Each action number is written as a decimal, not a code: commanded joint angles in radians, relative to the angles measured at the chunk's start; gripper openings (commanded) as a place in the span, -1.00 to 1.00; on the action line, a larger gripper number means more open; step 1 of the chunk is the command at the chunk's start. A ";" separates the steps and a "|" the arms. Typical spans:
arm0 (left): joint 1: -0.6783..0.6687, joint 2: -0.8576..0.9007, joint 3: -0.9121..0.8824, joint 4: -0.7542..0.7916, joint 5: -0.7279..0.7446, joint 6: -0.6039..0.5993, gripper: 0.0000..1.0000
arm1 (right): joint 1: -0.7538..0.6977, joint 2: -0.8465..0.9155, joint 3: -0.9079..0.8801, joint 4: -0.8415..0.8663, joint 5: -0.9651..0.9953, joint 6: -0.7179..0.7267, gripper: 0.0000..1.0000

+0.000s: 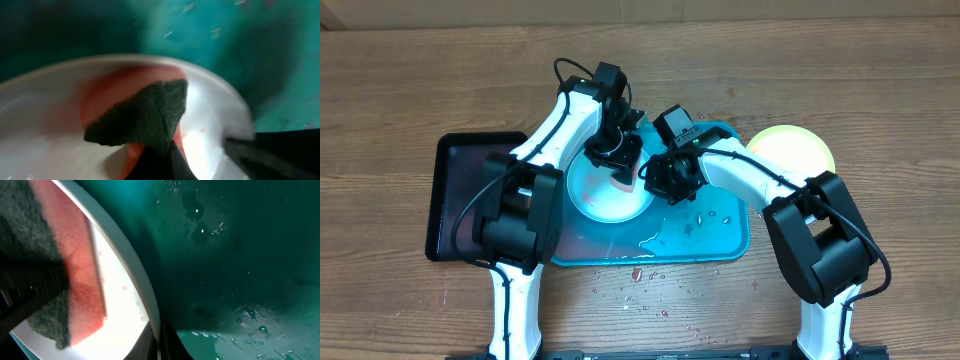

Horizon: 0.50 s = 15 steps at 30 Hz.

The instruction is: Clean dirty plates on tray and stack at the side

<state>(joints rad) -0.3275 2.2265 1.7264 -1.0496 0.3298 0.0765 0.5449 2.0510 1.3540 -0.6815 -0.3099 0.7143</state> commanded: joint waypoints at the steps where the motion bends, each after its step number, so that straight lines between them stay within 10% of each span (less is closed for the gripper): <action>1: -0.008 0.017 -0.004 -0.005 0.157 0.130 -0.92 | -0.001 0.022 -0.008 -0.001 0.020 -0.005 -0.93; 15: -0.008 0.017 -0.004 -0.111 0.160 0.211 -0.92 | -0.001 0.022 -0.008 -0.001 0.020 -0.005 -0.92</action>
<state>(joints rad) -0.3275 2.2265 1.7256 -1.1690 0.4648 0.2554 0.5446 2.0510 1.3540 -0.6811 -0.3099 0.7136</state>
